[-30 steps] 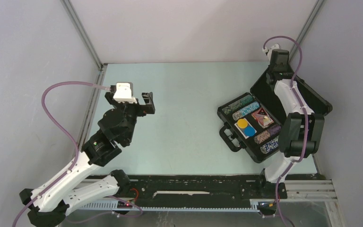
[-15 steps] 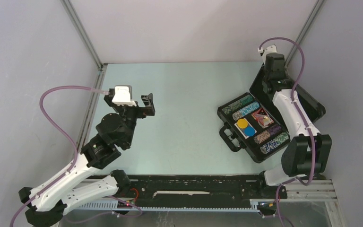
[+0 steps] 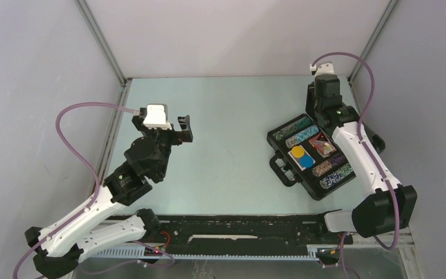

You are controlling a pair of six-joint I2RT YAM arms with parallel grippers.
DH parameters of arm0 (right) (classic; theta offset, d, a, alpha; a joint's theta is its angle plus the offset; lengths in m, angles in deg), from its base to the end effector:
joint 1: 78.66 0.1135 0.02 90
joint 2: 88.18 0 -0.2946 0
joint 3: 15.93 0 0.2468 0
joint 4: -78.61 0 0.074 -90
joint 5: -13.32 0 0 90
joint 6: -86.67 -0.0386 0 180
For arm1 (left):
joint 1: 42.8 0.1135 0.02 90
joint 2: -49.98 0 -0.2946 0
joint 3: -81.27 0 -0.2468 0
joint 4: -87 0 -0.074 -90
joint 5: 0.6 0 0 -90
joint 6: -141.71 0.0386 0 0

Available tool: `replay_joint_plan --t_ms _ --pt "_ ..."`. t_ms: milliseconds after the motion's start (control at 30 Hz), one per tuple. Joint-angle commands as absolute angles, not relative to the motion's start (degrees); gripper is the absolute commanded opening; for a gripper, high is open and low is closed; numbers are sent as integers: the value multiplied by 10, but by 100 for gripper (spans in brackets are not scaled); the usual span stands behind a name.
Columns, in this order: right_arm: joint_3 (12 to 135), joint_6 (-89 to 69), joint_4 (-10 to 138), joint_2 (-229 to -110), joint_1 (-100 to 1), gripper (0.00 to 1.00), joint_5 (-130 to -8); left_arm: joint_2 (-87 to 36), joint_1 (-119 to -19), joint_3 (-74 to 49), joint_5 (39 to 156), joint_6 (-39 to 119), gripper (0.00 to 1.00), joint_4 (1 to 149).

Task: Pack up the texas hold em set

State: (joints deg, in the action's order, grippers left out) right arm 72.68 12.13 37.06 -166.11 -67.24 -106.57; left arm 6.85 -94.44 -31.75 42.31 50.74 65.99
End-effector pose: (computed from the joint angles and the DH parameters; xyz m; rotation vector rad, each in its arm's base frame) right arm 0.2912 0.0392 0.3922 -0.1755 2.0768 -0.5909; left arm 0.1034 -0.0851 0.4197 0.0196 1.5379 -0.1050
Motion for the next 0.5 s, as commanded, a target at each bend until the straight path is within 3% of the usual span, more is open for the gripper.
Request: replay_joint_plan --t_ms 0,367,467 --pt "695 11 280 -1667 -643 9 -1010 81 -940 -320 405 511 100 671" --pt "622 -31 278 -1630 -613 16 -1031 98 -937 -320 413 506 100 667" --pt "607 -32 275 -1618 -600 21 -1036 98 -936 -321 412 507 100 668"
